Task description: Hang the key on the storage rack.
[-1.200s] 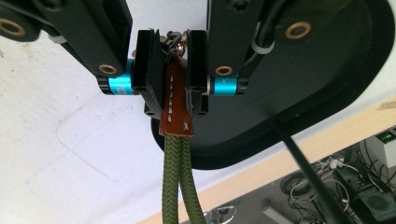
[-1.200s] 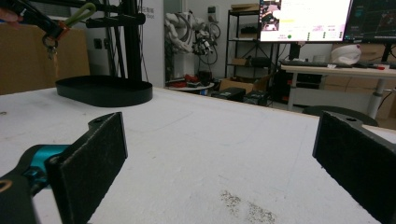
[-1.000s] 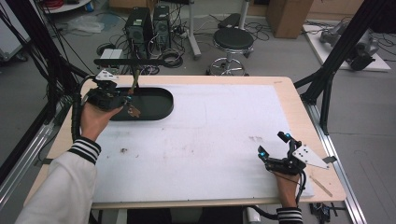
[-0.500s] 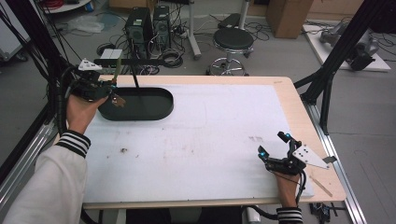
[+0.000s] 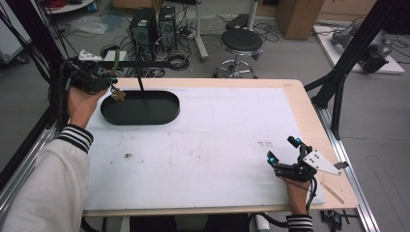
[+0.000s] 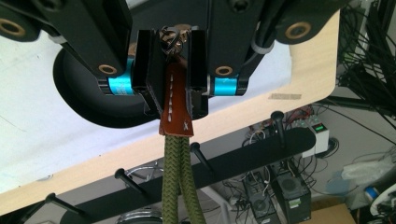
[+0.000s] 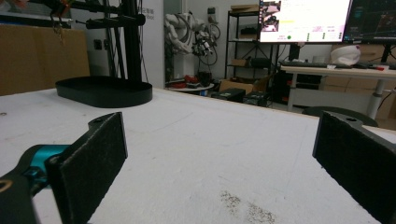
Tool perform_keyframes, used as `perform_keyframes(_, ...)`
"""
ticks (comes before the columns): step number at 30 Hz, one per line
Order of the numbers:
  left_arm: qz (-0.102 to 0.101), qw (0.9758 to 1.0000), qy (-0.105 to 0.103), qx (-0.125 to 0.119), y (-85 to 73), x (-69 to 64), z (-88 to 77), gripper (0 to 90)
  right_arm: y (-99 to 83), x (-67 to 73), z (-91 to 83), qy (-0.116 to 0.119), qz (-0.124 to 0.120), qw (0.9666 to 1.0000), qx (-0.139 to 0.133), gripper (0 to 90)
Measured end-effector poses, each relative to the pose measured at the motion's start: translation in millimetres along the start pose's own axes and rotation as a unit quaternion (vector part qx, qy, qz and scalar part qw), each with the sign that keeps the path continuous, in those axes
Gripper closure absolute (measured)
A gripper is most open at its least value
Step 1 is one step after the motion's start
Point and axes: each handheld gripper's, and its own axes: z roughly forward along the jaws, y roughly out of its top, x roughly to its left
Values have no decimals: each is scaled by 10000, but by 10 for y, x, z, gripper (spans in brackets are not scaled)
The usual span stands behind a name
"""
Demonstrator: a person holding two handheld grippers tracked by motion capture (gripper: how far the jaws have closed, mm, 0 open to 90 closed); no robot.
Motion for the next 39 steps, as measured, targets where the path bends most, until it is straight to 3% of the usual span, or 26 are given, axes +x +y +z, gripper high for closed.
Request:
perform_keyframes(18, -54, 9994, 209, 260, -117, 39, 328, 782, 0, -9, 3, -9, -47, 10000, -30, 20)
perform_keyframes(39, 46, 9985, 349, 429, -188, -15, 441, 782, 0, -11, 2, -8, -34, 10000, -29, 20)
